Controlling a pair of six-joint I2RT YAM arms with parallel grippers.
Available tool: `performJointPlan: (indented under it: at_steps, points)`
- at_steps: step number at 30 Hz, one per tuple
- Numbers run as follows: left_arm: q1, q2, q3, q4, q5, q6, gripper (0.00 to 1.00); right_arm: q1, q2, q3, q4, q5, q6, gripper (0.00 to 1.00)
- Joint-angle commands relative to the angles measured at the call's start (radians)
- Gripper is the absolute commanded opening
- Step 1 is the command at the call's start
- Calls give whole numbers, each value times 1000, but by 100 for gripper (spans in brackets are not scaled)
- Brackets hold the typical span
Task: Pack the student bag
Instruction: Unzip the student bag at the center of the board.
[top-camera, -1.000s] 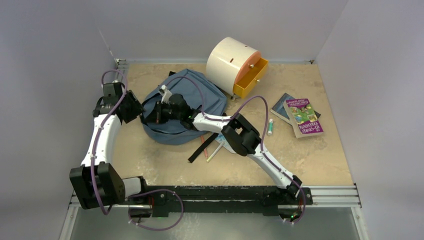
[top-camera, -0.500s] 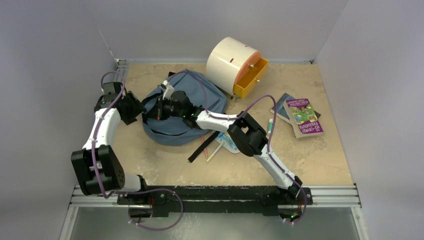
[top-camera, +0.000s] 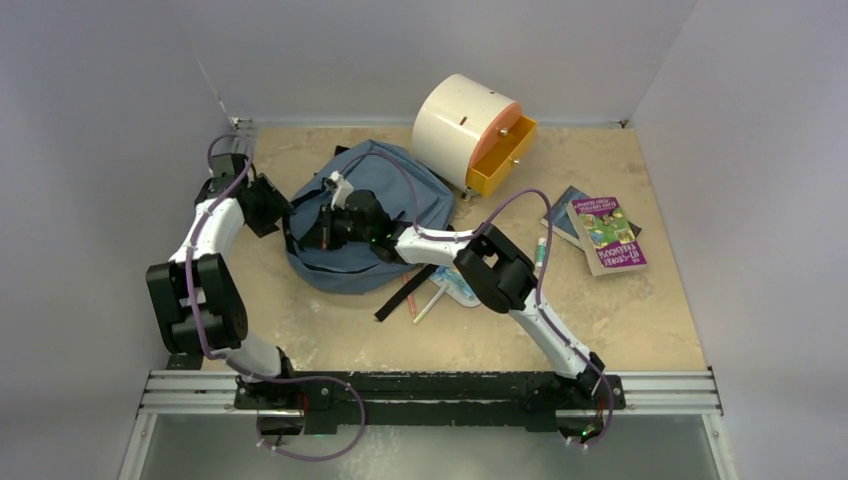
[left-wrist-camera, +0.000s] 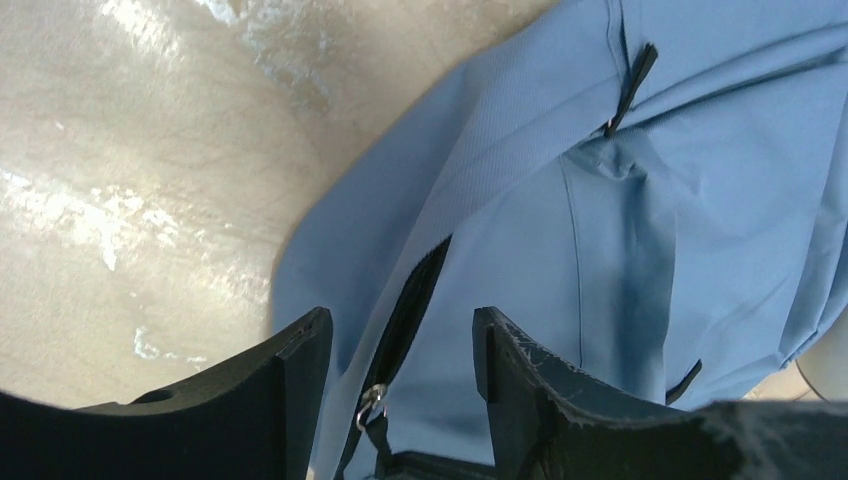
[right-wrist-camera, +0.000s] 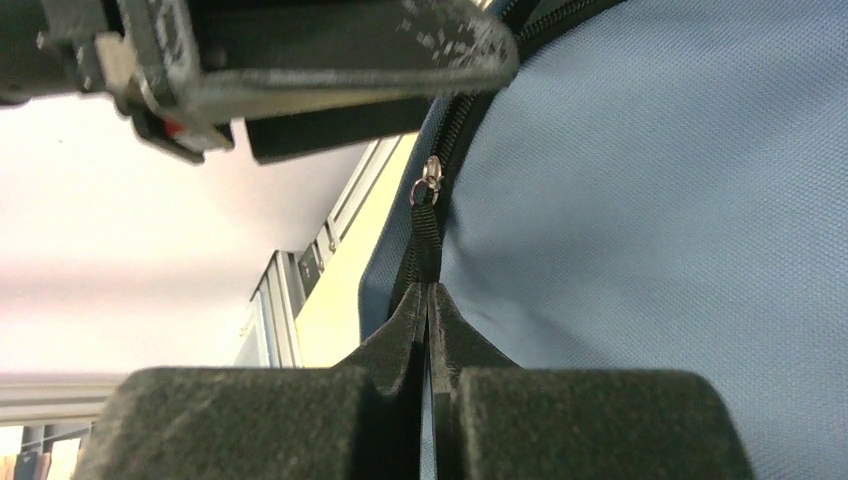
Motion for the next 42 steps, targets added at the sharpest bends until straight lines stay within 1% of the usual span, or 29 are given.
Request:
performJointPlan:
  at_steps: [1, 3, 9, 16, 17, 30, 42]
  points:
    - [7, 47, 82, 39, 4, 19, 51, 4, -100, -16, 58, -18, -18, 0]
    - [7, 64, 83, 42, 19, 27, 48, 4, -112, -28, 64, -18, -18, 0]
    - [6, 78, 55, 72, 69, 52, 31, 4, -139, -63, 75, -23, -18, 0]
    - [7, 83, 63, 76, 63, 72, 1, 3, -177, -108, 77, -30, -31, 0]
    - [6, 84, 65, 75, 61, 72, 0, 4, -184, -118, 73, -30, -36, 0]
    - [7, 92, 64, 82, 59, 78, 0, 5, -303, -272, 36, -62, -105, 0]
    - [8, 106, 86, 89, 80, 68, 0, 5, -456, -427, -133, 58, -277, 0]
